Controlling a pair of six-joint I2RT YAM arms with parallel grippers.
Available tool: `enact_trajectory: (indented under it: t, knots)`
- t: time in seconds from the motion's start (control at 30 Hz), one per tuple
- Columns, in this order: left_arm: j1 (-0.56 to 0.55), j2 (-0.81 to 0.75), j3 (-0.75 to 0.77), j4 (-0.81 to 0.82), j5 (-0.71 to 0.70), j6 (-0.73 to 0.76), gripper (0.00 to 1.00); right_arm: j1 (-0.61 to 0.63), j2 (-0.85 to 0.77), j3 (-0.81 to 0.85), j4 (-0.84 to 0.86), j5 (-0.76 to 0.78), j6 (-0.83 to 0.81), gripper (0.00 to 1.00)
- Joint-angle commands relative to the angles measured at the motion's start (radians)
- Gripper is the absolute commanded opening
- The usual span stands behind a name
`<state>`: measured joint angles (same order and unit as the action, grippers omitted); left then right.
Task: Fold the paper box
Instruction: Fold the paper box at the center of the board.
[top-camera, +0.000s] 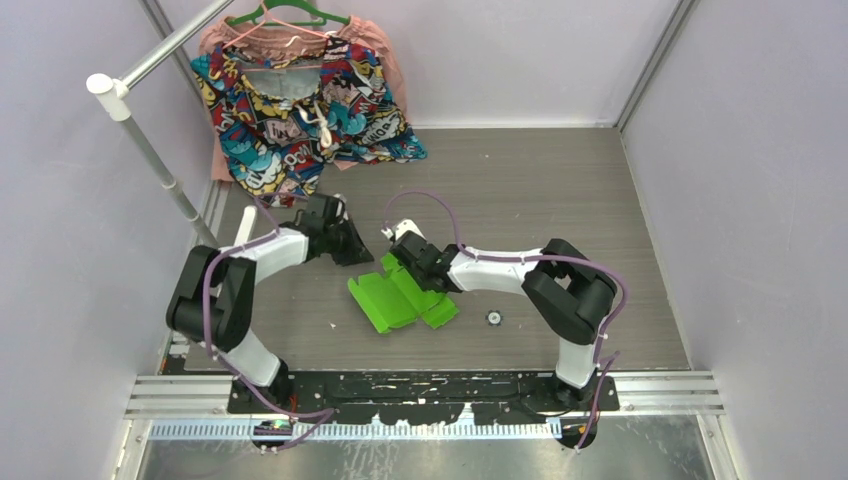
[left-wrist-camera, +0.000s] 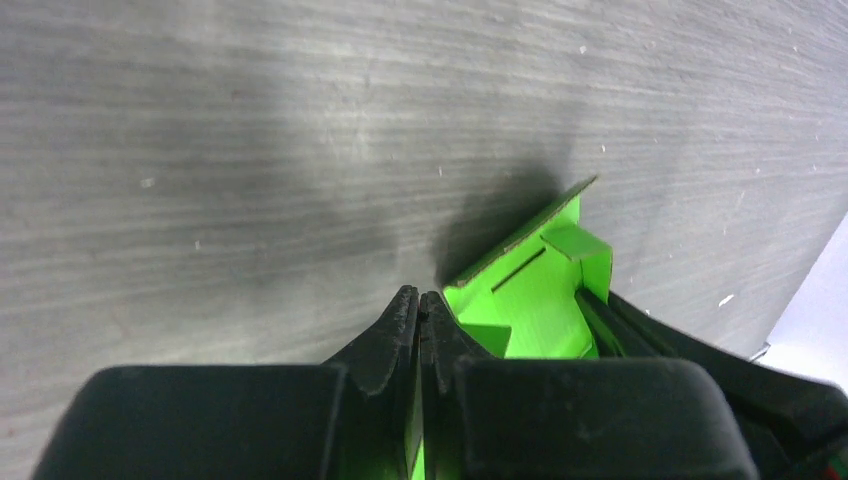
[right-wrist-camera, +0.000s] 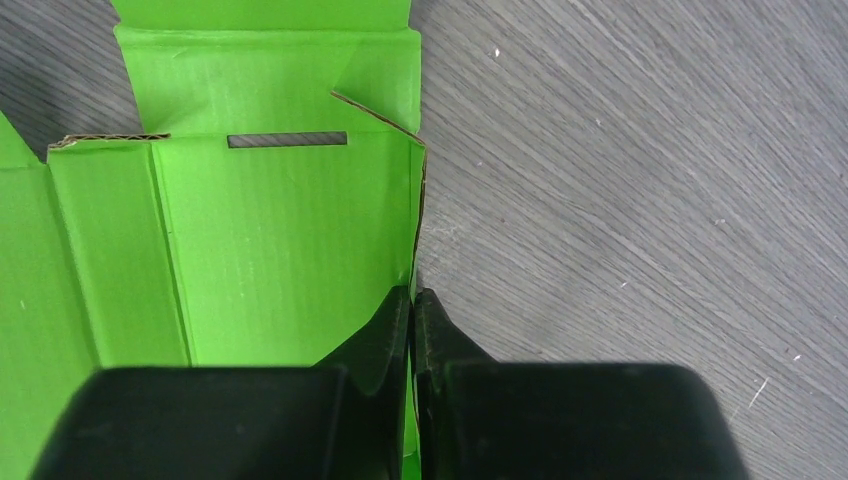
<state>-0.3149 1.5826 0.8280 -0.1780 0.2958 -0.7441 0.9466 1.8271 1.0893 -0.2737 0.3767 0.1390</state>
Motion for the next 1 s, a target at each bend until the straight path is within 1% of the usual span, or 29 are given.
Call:
enact_trajectory:
  t: [0.0, 0.2, 0.27, 0.4, 0.6, 0.73, 0.97]
  knots:
    - [0.011, 0.083, 0.105, -0.026, -0.007, 0.028, 0.05, 0.006, 0.009, -0.022, 0.054, 0.012, 0.034, 0.01]
    - [0.028, 0.243, 0.266, -0.074, 0.092, 0.055, 0.02, 0.005, 0.008, -0.019, 0.063, -0.016, 0.031, 0.01]
    - [0.034, 0.276, 0.292, -0.058, 0.119, 0.057, 0.03, 0.006, 0.007, -0.021, 0.064, -0.027, 0.026, 0.01]
    - [0.036, 0.417, 0.405, -0.093, 0.265, 0.066, 0.02, 0.006, 0.009, -0.020, 0.071, -0.045, 0.016, 0.01]
    - [0.036, 0.436, 0.393, -0.099, 0.269, 0.082, 0.01, 0.006, 0.022, -0.002, 0.060, -0.066, 0.018, 0.01]
    - [0.036, 0.429, 0.367, -0.121, 0.236, 0.106, 0.00, 0.005, 0.030, 0.013, 0.052, -0.074, 0.023, 0.01]
    - [0.036, 0.402, 0.301, -0.147, 0.266, 0.127, 0.00, 0.004, 0.027, 0.022, 0.032, -0.057, 0.034, 0.01]
